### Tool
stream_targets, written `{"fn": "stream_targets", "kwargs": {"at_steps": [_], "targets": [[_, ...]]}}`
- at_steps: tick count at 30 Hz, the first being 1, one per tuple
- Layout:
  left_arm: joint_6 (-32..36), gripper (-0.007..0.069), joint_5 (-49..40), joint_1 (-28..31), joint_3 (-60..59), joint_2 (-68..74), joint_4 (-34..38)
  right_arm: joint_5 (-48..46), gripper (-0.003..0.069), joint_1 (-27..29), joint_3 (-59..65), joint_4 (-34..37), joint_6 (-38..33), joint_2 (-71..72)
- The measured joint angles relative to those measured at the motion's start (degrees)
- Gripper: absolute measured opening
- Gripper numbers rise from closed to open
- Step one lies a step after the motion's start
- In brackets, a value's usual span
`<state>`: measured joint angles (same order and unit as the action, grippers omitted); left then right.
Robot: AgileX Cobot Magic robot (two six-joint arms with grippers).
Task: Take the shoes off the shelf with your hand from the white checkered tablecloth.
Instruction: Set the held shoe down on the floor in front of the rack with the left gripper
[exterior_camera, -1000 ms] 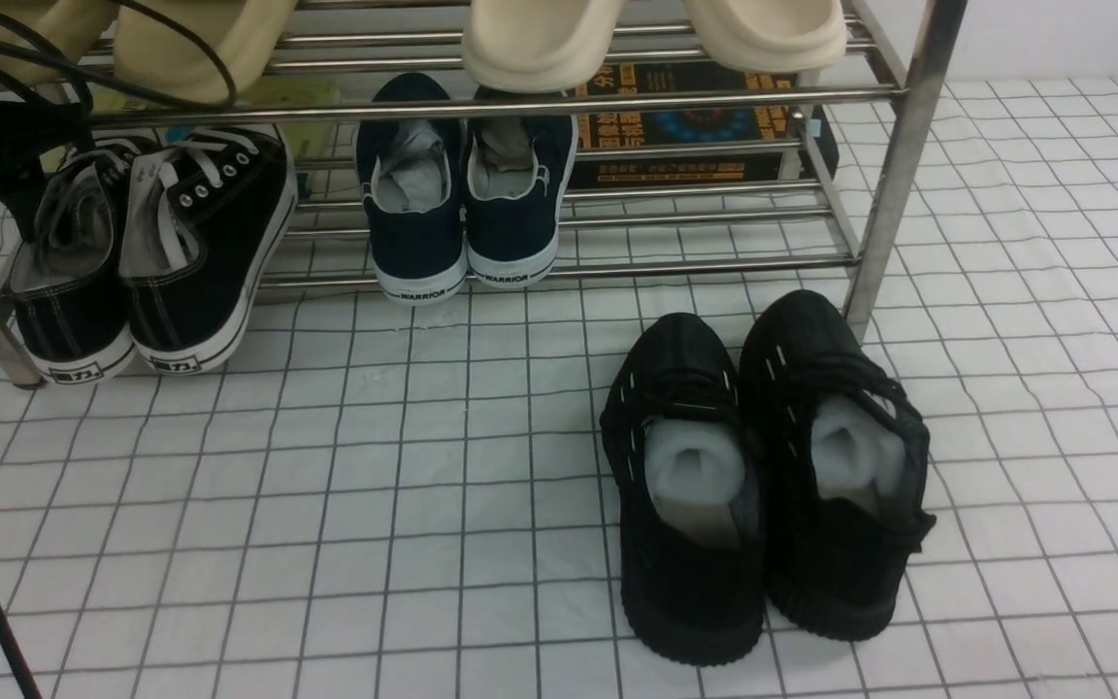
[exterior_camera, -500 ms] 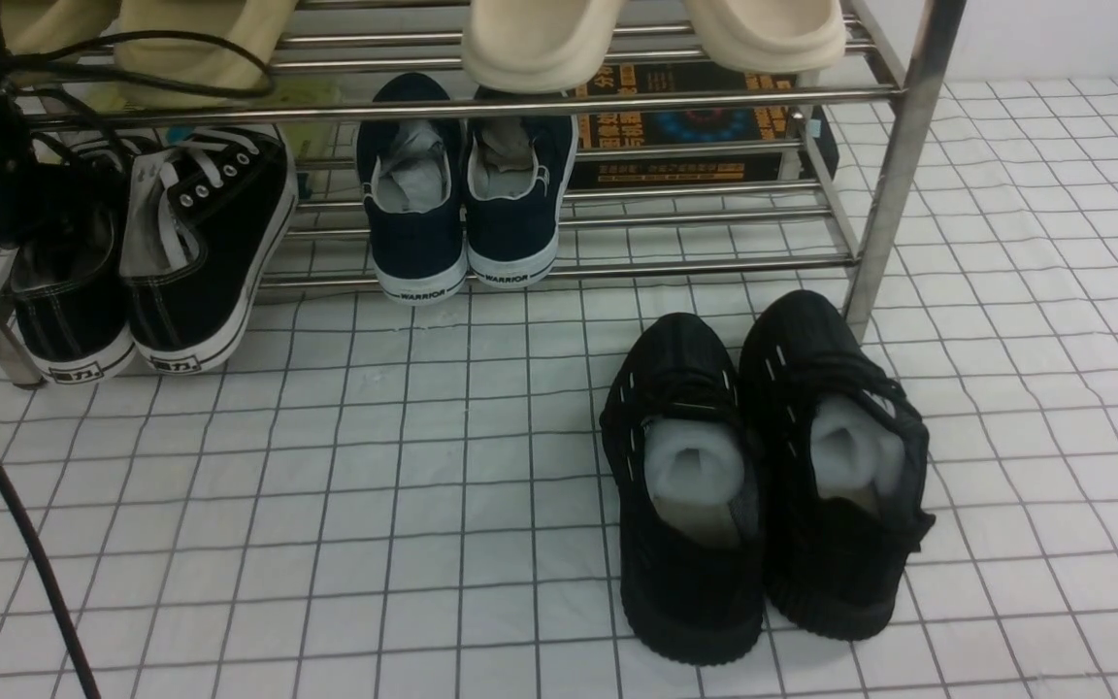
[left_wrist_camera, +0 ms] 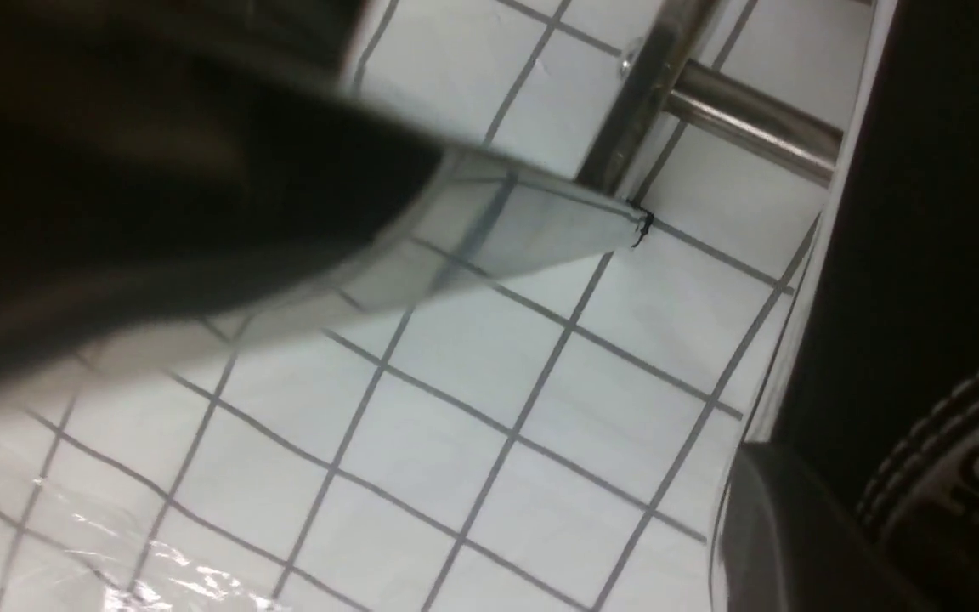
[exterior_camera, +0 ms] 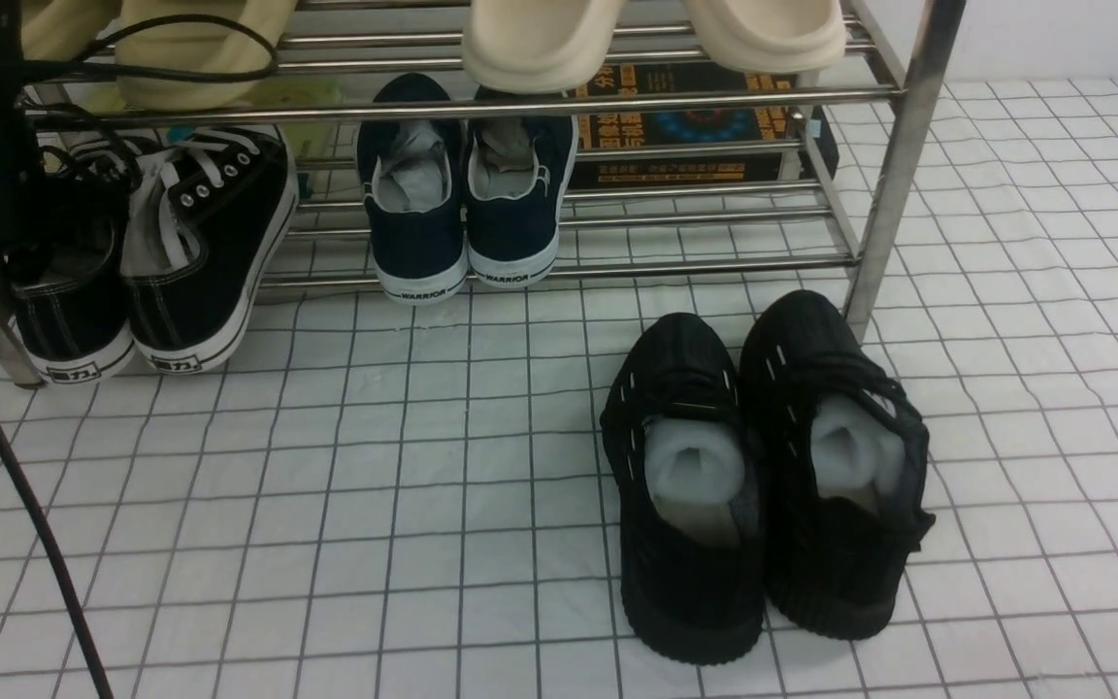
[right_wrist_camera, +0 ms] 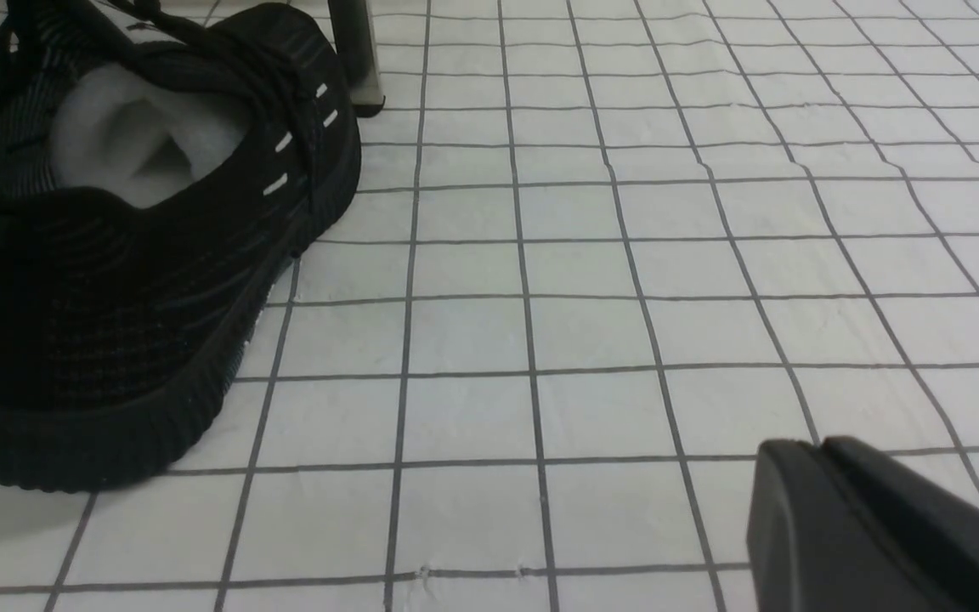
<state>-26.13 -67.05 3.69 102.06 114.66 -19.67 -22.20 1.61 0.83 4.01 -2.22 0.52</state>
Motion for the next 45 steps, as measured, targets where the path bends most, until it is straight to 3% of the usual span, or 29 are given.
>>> {"fn": "stream_targets", "kwargs": {"at_steps": [7, 16, 23, 32, 37, 41, 43, 45], "targets": [[2.87, 0.0012, -2.43, 1.02, -8.45, -9.34, -1.37, 0.0, 0.0041, 0.0, 0.0, 0.0, 0.0, 0.0], [2.05, 0.0013, -2.32, 1.65, -31.15, -26.99, 2.09, 0.0, 0.0041, 0.0, 0.0, 0.0, 0.0, 0.0], [-2.44, 0.0015, 5.37, 1.71, -47.37, -33.77, 2.44, 0.0, 0.0041, 0.0, 0.0, 0.0, 0.0, 0.0], [-3.35, 0.0027, 14.33, 1.71, -55.07, -33.29, 1.02, 0.0, 0.0041, 0.0, 0.0, 0.0, 0.0, 0.0], [-3.41, 0.0105, 16.92, 1.71, -55.06, -33.23, -0.63, 0.0, 0.0041, 0.0, 0.0, 0.0, 0.0, 0.0], [-3.41, 0.0241, 13.58, 1.71, -53.22, -33.13, -0.68, -0.05, 0.0041, 0.0, 0.0, 0.0, 0.0, 0.0], [-3.41, 0.0325, 9.53, 1.71, -47.26, -32.88, 0.18, -0.05, 0.0041, 0.0, 0.0, 0.0, 0.0, 0.0], [-3.36, 0.0361, 8.96, 1.71, -42.43, -32.68, 2.59, -0.05, 0.0041, 0.0, 0.0, 0.0, 0.0, 0.0]]}}
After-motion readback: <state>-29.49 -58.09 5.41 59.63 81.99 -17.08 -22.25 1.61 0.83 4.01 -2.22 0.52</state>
